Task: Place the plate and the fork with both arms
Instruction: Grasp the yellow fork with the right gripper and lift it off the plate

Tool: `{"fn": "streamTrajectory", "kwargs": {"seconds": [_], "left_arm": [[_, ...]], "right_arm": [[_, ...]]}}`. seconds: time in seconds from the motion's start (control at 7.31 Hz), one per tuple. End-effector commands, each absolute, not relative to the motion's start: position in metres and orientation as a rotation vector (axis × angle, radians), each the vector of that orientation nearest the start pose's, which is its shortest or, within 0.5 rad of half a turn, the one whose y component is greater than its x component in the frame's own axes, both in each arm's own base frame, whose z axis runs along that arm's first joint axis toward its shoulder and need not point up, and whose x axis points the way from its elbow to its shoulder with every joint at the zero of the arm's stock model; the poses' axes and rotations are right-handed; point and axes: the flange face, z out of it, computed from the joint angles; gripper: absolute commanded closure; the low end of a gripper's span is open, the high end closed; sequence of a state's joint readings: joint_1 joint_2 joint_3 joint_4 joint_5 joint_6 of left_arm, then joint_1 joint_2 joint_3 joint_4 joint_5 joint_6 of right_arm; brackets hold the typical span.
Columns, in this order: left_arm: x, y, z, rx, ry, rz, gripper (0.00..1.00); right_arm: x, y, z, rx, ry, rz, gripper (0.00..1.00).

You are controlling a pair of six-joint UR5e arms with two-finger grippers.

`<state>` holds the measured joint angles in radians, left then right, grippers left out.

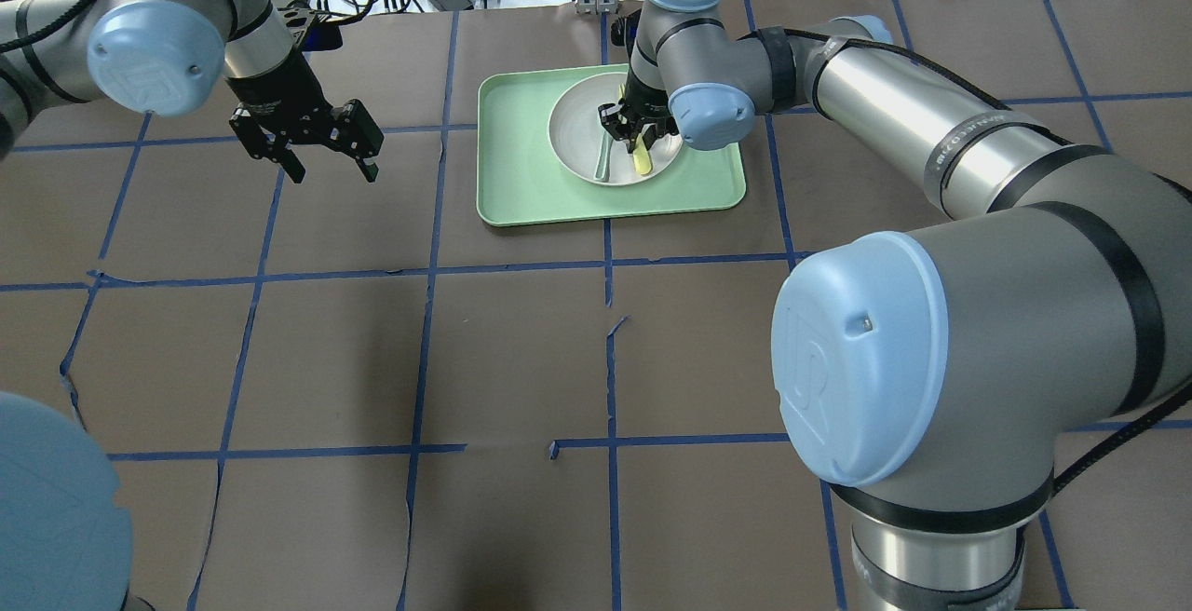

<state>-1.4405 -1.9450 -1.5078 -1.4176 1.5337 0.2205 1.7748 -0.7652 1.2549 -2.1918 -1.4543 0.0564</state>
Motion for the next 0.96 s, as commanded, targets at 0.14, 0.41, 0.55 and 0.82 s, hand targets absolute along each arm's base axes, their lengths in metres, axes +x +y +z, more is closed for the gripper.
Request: {"fn": "streamTrajectory", "kwargs": {"seconds": [0.14, 0.41, 0.55, 0.82], "left_arm": [[-0.055, -0.624, 0.325, 0.160, 3.182, 0.238, 0.00], [-0.055, -0.624, 0.326, 0.160, 3.182, 0.233, 0.00], [-0.055, -0.624, 0.326, 0.160, 3.182, 0.233, 0.00], [-0.055, -0.624, 0.326, 0.158, 3.184, 0.233, 0.00]], "right_arm": [[0.296, -0.718, 0.211, -0.166, 2.992, -0.203, 1.00], [0.294, -0.717, 0.250, -0.123, 2.979, -0.277, 1.00], [0.280, -0.719, 0.262, -0.108, 2.980, -0.296, 1.00], [0.239, -0.730, 0.254, -0.025, 2.973, -0.271, 1.00]]}}
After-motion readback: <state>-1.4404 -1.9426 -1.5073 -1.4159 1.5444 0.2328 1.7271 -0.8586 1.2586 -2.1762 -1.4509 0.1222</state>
